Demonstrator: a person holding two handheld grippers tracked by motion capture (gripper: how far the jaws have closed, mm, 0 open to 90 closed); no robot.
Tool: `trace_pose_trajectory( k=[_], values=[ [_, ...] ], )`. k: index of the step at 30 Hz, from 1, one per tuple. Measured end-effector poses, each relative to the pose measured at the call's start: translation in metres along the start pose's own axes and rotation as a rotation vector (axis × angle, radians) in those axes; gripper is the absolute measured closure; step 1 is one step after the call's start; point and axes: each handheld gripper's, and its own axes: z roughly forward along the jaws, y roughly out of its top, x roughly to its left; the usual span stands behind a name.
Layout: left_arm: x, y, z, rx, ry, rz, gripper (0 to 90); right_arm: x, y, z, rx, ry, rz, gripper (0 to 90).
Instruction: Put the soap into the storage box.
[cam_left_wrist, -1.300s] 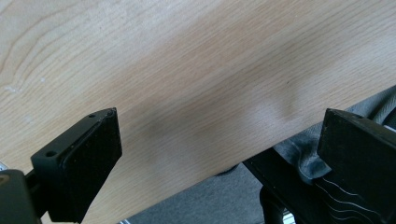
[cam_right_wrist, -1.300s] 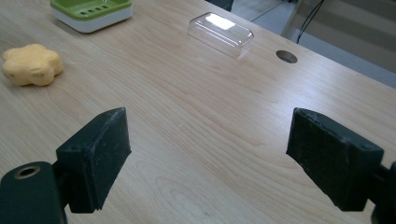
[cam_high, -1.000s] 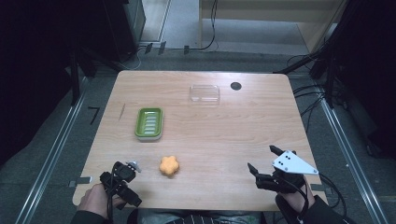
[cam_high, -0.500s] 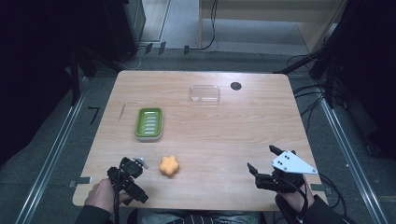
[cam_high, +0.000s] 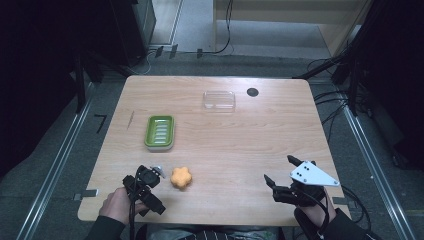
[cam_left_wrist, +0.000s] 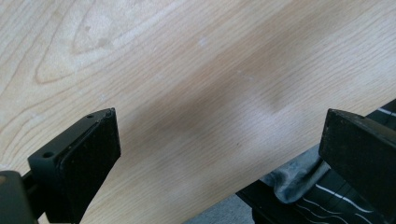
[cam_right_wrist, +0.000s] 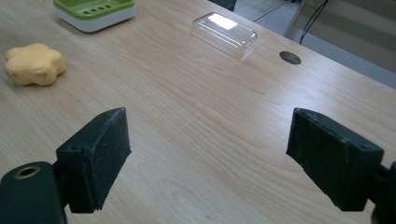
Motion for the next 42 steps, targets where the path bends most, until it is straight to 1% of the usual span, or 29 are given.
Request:
trace_pose_trajectory(
  k=[7, 9, 10, 12, 13, 17, 18, 19, 23, 26, 27, 28, 31, 36, 42],
  values=[
    [-0.003, 0.008, -0.002, -0.011, -0.008, 0.017, 0.0, 0.0, 0.0, 0.0, 0.001, 0.0, 0.001, 13.6],
    [-0.003, 0.009, -0.002, -0.016, -0.008, 0.017, 0.0, 0.0, 0.0, 0.0, 0.001, 0.0, -0.001, 13.6],
    [-0.004, 0.011, -0.002, -0.019, -0.011, 0.022, 0.0, -0.001, 0.0, 0.0, -0.001, -0.005, 0.005, 13.6],
    [-0.005, 0.012, -0.003, -0.017, -0.012, 0.02, 0.0, -0.001, 0.0, 0.0, -0.001, -0.005, 0.008, 13.6],
    [-0.005, 0.015, -0.001, -0.02, -0.011, 0.026, 0.0, -0.001, 0.0, 0.0, 0.0, -0.003, 0.003, 13.6],
    [-0.006, 0.017, -0.001, -0.018, -0.013, 0.025, 0.0, -0.001, 0.0, 0.0, 0.001, -0.002, 0.003, 13.6],
    [-0.006, 0.018, -0.001, -0.024, -0.016, 0.035, 0.0, -0.001, 0.0, 0.0, -0.003, -0.004, 0.003, 13.6],
    [-0.007, 0.019, -0.001, -0.027, -0.019, 0.031, 0.0, 0.0, 0.0, 0.0, 0.001, -0.001, 0.003, 13.6],
    [-0.008, 0.023, -0.001, -0.033, -0.021, 0.04, 0.0, 0.0, 0.0, 0.001, 0.0, -0.002, 0.002, 13.6],
    [-0.009, 0.026, -0.001, -0.035, -0.021, 0.039, 0.0, -0.001, 0.0, 0.0, 0.0, -0.002, 0.003, 13.6],
    [-0.009, 0.029, 0.0, -0.043, -0.023, 0.041, 0.0, -0.001, 0.0, 0.001, 0.0, -0.001, 0.003, 13.6],
    [-0.009, 0.03, 0.0, -0.036, -0.022, 0.042, 0.0, 0.0, 0.0, 0.0, 0.0, -0.001, 0.002, 13.6],
    [-0.009, 0.034, 0.001, -0.041, -0.03, 0.039, 0.0, -0.001, 0.0, 0.0, 0.0, -0.002, 0.003, 13.6],
    [-0.01, 0.04, 0.002, -0.042, -0.028, 0.044, 0.0, -0.001, 0.0, 0.0, 0.0, -0.002, 0.003, 13.6],
    [-0.011, 0.05, 0.003, -0.057, -0.036, 0.036, 0.0, -0.001, 0.0, 0.0, 0.0, -0.002, 0.003, 13.6]
  ],
)
